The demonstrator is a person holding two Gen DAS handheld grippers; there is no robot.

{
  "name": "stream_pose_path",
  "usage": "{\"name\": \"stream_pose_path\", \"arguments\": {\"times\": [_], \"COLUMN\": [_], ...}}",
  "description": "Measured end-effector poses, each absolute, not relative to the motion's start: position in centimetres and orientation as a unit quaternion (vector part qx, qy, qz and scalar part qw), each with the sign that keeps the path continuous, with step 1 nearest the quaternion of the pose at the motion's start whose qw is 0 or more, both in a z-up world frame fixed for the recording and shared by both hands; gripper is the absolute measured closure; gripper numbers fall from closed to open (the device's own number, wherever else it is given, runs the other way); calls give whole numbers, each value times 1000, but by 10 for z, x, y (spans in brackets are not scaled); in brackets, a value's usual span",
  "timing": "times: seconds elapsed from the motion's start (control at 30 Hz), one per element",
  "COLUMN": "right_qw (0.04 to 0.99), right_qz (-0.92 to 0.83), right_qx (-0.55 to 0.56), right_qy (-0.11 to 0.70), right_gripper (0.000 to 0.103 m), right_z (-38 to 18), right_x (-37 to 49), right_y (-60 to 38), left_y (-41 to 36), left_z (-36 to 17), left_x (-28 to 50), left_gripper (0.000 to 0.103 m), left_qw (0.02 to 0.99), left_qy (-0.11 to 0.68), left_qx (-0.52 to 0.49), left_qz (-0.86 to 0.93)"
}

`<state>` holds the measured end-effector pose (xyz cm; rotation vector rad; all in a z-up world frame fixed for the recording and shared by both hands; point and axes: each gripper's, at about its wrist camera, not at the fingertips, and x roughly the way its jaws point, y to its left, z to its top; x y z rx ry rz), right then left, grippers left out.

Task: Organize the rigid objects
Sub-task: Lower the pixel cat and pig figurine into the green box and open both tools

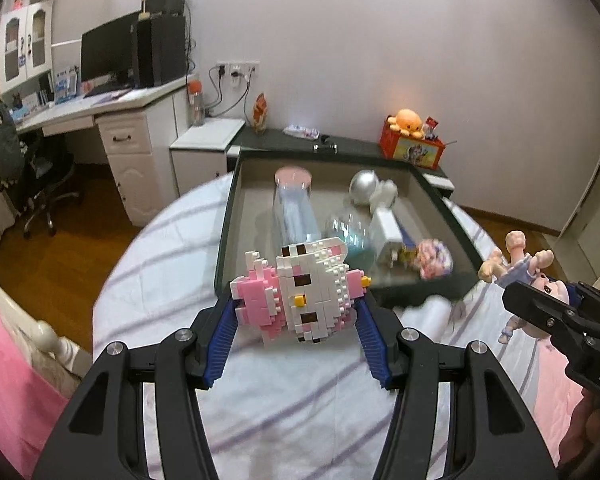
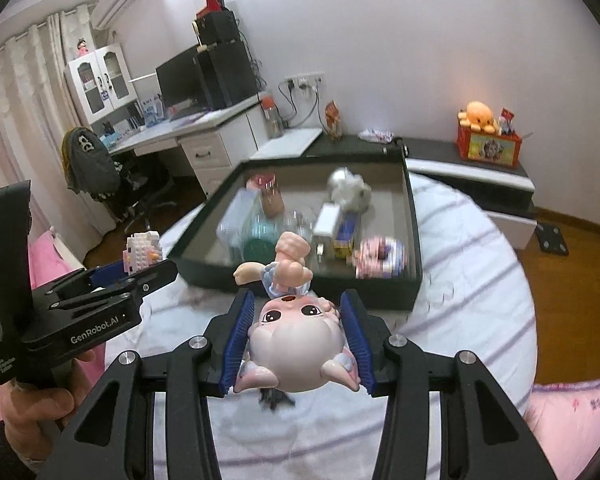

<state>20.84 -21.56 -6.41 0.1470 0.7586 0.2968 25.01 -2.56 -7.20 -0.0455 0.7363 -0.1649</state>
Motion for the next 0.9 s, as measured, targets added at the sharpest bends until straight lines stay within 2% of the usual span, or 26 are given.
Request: {"name": "stream_pose_path", "arguments": {"times": [0.3,0.6,0.9], "right_qw": [928,919,904], "right_qz": [126,102,82], "right_qx": [67,71,81], "right_qy": [343,374,413], "right_gripper": [56,56,56], "right_z": [-44,-74,-112], "right_x": [275,349,390], "right_y": [-225,-229,-234], "left_y": [-50,-78,-84], "left_z": [-51,-77,-99], "left_x": [326,391,418], "left_gripper": [47,46,43], "left_qw": [932,921,909], "left_qy": [348,376,408], "left_qx": [-20,-14,6], "left_qz": [-97,-99,-82]}}
